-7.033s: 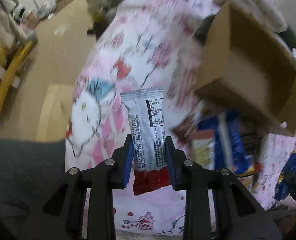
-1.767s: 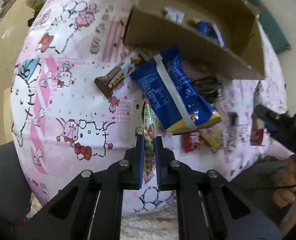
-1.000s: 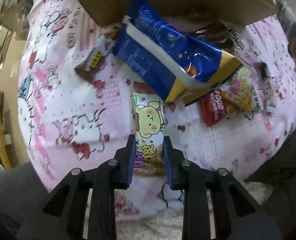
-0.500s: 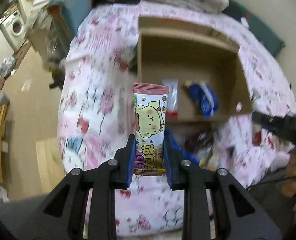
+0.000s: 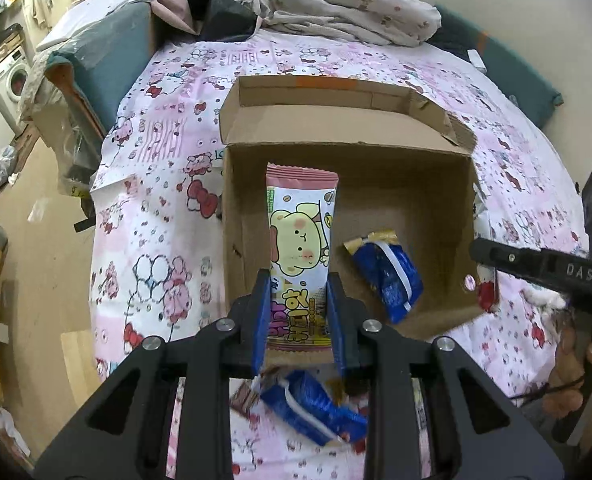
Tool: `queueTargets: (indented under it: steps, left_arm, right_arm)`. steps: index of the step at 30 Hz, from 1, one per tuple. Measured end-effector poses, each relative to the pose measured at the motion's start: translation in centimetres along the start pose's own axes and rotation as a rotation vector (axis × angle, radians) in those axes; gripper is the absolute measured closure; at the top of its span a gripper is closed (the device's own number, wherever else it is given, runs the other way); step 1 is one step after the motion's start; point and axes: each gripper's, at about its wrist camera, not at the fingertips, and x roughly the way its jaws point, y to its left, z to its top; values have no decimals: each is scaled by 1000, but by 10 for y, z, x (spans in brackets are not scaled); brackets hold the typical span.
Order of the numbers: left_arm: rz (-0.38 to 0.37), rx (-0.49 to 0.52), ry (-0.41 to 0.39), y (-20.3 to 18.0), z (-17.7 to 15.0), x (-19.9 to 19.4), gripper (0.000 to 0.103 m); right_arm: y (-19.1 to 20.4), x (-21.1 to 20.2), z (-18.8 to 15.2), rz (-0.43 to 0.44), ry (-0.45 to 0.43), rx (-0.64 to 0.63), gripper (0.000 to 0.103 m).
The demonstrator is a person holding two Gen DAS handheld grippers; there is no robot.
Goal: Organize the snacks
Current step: 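Lower both held snacks into the box and open both tools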
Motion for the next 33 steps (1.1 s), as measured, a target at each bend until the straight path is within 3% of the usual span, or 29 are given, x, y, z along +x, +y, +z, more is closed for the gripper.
queueTargets:
  steps: [9, 14, 29, 32, 33]
  left_arm:
    - [-48, -2, 9, -8, 9, 43, 81]
    - [-30, 26, 24, -12, 2, 61, 80]
    - [-52, 25, 11, -9, -3, 61, 77]
    - [-40, 8, -4, -7, -3, 57, 50]
    - [-42, 0, -13, -6, -3, 55, 37]
  right_arm:
    - [-1, 34, 0, -53, 38, -37, 69]
    - [4, 41, -2, -69, 42, -64, 69]
    - [0, 46, -3, -63, 33, -59, 67]
    - [0, 42, -1, -49, 16, -54, 63]
    - [0, 40, -1, -46, 12, -53, 54]
